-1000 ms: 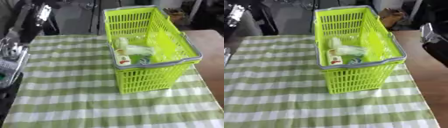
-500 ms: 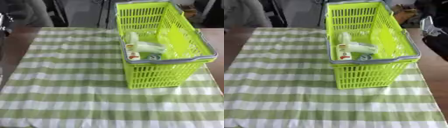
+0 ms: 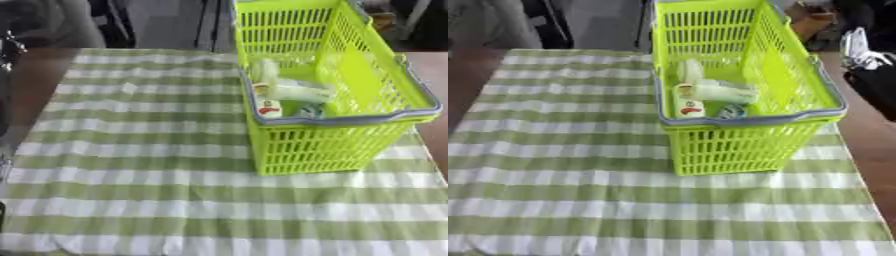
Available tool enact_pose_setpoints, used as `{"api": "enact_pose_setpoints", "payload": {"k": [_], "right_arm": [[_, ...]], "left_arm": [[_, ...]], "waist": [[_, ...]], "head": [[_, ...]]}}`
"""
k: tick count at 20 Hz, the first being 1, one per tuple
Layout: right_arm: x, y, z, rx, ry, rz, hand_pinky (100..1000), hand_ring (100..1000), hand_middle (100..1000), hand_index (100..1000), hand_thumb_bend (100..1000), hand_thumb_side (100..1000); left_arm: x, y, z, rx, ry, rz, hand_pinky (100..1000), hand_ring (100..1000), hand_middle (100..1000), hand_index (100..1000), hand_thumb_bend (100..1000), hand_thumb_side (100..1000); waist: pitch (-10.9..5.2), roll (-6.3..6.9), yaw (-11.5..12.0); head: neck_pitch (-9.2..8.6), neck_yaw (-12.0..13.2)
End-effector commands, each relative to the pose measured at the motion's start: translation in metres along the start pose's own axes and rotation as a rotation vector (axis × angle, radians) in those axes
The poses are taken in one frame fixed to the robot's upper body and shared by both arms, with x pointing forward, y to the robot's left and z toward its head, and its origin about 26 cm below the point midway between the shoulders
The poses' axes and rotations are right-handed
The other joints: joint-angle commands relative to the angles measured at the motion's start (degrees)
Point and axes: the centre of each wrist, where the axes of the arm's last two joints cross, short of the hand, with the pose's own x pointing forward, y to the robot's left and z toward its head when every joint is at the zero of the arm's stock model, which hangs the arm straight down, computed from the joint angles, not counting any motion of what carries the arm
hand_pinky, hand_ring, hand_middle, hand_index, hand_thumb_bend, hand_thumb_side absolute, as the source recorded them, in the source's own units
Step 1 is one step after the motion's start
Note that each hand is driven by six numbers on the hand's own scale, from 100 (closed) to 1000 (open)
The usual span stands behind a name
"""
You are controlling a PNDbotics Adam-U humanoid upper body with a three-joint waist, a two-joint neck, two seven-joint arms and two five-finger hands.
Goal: Pick up objects on the table and place them in the box.
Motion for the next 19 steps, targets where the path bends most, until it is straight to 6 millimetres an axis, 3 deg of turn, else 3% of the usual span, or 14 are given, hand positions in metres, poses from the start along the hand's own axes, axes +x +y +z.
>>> {"api": "enact_pose_setpoints", "payload": {"k": [1,5,19], "right_arm": [[0.0036,-0.0040,-0.0050,-0.023,-0.021,-0.001,552,558,622,779,132,537],[0.0038,-0.0036,-0.0047,-0.035,-0.023,-0.011,550,558,622,778,160,597],[0.0026,-0.0035,-0.0045,-0.043,-0.023,-0.014,549,557,618,751,165,597]], "left_arm": [[0.0064,0.0010,-0.0022,-0.005,-0.037,0.007,741,791,750,800,253,834],[0.0062,-0.0011,-0.0021,-0.018,-0.043,0.019,742,789,743,798,251,832],[0.0039,-0.0036,0.0016,-0.032,-0.027,0.022,744,787,708,778,247,841]], "waist": [[-0.63,-0.10,0.0],[-0.56,-0.07,-0.1],[-0.52,-0.09,-0.2]], "head": [[-0.27,-0.1],[-0.56,0.0],[-1.64,0.1]]}}
